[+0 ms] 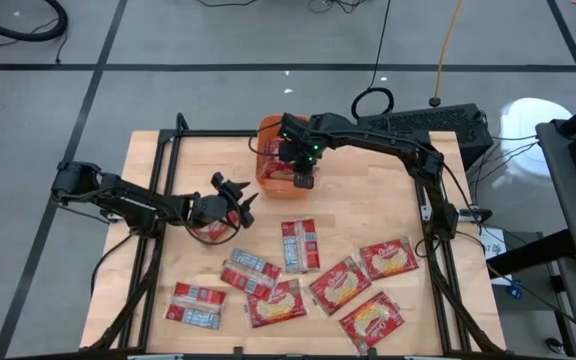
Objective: Sort popcorn bags into baskets
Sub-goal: Put the red popcorn bag into the orange bin
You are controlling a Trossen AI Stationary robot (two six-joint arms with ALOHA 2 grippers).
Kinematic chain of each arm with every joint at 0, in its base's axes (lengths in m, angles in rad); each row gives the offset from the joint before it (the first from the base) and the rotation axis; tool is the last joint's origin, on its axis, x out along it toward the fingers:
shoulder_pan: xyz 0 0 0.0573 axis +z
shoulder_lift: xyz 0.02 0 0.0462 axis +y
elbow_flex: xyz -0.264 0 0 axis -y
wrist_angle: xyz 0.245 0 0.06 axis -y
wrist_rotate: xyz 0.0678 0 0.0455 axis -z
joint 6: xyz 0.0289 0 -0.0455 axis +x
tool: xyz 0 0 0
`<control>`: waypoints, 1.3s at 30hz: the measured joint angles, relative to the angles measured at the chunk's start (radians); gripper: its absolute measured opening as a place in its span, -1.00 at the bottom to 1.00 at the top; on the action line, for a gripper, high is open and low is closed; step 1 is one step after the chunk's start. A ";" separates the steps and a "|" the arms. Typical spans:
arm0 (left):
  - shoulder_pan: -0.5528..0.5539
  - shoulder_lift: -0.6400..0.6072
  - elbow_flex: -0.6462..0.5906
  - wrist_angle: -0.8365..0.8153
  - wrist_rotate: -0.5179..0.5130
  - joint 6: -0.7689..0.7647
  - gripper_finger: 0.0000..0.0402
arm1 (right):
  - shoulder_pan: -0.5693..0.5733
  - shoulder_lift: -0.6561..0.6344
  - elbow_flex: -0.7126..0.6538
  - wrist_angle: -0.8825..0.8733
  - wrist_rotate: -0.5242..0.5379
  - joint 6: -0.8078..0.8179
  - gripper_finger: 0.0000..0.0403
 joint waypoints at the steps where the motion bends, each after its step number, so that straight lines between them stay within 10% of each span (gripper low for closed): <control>1: 0.003 0.000 0.000 0.000 0.000 0.000 0.00 | 0.000 0.000 0.000 0.000 0.000 -0.001 -0.79; 18: 0.009 0.000 0.000 0.000 0.000 0.006 0.00 | 0.002 0.000 -0.153 0.167 0.003 -0.045 -0.53; 39: 0.015 0.000 0.000 0.009 -0.001 0.005 0.00 | -0.058 -0.015 -0.149 0.158 -0.149 0.139 -0.99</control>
